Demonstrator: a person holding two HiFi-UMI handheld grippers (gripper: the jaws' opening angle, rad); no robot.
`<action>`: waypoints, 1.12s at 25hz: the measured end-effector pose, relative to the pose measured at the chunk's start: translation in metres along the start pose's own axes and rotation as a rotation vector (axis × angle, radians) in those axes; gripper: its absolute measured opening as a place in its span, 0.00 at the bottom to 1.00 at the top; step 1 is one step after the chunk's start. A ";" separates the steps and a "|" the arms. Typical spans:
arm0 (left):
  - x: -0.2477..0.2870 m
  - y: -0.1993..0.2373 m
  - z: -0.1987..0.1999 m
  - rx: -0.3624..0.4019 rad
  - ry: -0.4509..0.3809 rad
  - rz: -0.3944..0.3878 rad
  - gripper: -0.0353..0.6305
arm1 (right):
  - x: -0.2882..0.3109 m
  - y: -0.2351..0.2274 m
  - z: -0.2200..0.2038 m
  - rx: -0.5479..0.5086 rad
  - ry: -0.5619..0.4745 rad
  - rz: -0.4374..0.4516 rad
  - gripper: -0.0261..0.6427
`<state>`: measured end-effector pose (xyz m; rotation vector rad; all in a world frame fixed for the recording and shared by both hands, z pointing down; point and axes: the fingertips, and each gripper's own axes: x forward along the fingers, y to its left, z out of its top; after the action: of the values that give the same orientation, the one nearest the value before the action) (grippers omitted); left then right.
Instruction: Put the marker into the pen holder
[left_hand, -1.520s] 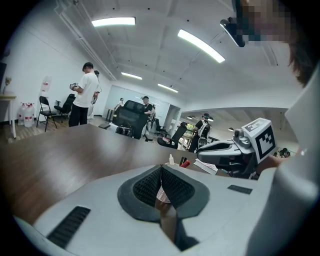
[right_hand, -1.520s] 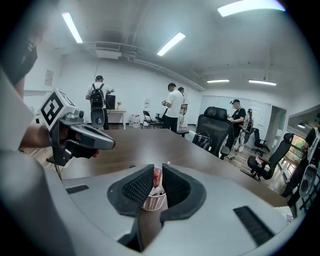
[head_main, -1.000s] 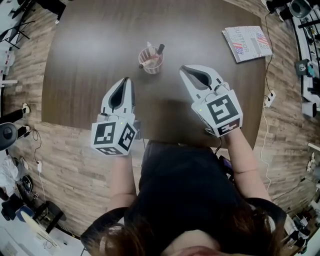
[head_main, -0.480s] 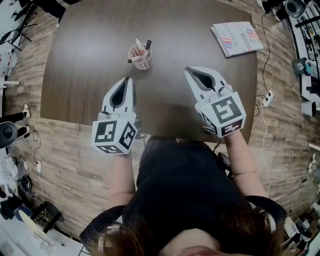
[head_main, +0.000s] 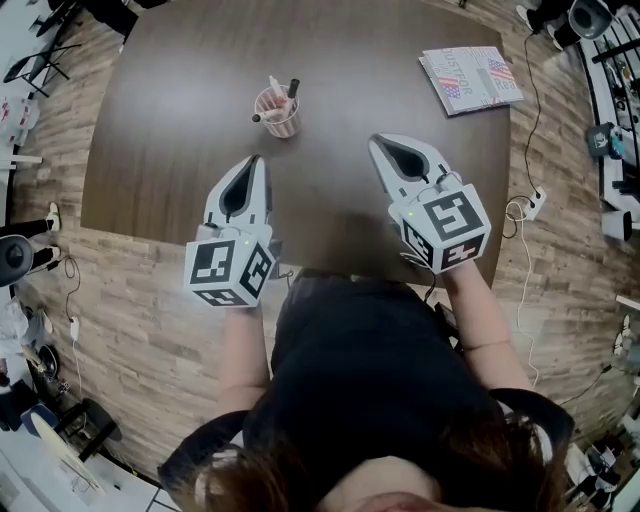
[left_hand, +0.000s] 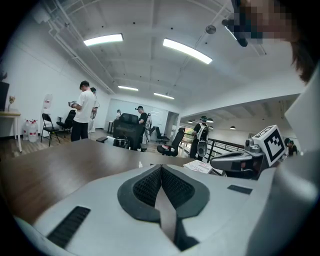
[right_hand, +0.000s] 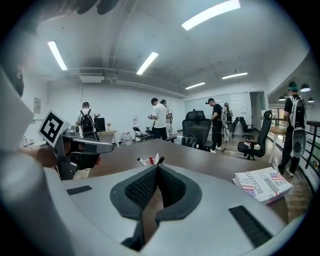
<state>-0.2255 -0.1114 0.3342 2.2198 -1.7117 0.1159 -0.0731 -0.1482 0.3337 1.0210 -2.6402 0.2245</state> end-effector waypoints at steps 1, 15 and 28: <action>0.000 0.000 0.000 -0.003 0.001 0.000 0.09 | 0.000 0.000 -0.001 0.009 0.001 0.002 0.07; -0.012 0.001 -0.005 -0.011 0.006 0.028 0.09 | -0.001 0.006 -0.010 0.075 0.005 0.022 0.07; -0.020 -0.004 -0.013 -0.015 0.021 0.027 0.09 | -0.002 0.014 -0.015 0.089 0.006 0.045 0.07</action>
<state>-0.2255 -0.0882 0.3403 2.1777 -1.7257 0.1324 -0.0780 -0.1330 0.3462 0.9876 -2.6710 0.3571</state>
